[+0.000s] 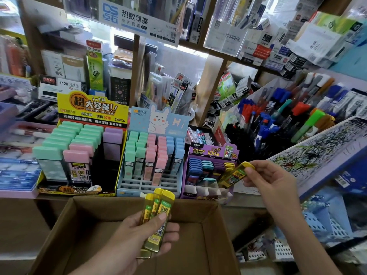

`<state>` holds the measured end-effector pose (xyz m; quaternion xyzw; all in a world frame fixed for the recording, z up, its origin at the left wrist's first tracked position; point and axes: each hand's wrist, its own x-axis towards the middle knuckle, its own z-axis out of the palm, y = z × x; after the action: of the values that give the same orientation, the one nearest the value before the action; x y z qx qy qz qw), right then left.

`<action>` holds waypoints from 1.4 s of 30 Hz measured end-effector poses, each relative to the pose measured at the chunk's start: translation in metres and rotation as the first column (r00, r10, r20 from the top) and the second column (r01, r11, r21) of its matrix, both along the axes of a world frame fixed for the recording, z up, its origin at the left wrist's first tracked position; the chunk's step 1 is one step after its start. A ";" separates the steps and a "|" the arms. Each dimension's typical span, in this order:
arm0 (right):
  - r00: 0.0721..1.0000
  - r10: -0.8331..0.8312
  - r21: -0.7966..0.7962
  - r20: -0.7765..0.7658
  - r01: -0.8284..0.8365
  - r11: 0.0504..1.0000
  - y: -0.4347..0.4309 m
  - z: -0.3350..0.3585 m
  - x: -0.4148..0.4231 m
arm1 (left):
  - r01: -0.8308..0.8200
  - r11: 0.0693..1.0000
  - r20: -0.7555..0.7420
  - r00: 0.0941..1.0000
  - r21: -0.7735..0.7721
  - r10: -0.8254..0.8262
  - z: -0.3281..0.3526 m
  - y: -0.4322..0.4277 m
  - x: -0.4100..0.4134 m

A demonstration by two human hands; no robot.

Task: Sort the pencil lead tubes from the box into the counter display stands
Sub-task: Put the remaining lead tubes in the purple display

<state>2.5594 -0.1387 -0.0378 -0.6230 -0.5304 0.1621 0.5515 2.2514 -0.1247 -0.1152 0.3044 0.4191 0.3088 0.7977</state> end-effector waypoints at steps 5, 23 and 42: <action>0.988 0.021 -0.021 0.156 -0.018 1.000 0.014 -0.010 0.011 | 0.003 1.000 0.000 1.000 -0.022 -0.003 0.001 0.000 -0.001; 0.925 -0.142 -0.046 0.352 0.168 0.985 0.028 -0.035 0.000 | 0.081 0.994 0.106 0.992 -0.069 -0.073 0.008 0.000 -0.005; 0.996 0.087 -0.170 0.004 -0.085 0.982 -0.020 -0.030 -0.070 | 0.037 0.999 0.116 0.993 -0.031 -0.033 0.007 -0.002 -0.003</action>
<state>2.4892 -0.1588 -0.0683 -0.6451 -0.5444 0.2269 0.4858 2.2484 -0.1263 -0.1077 0.2800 0.3718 0.3049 0.8309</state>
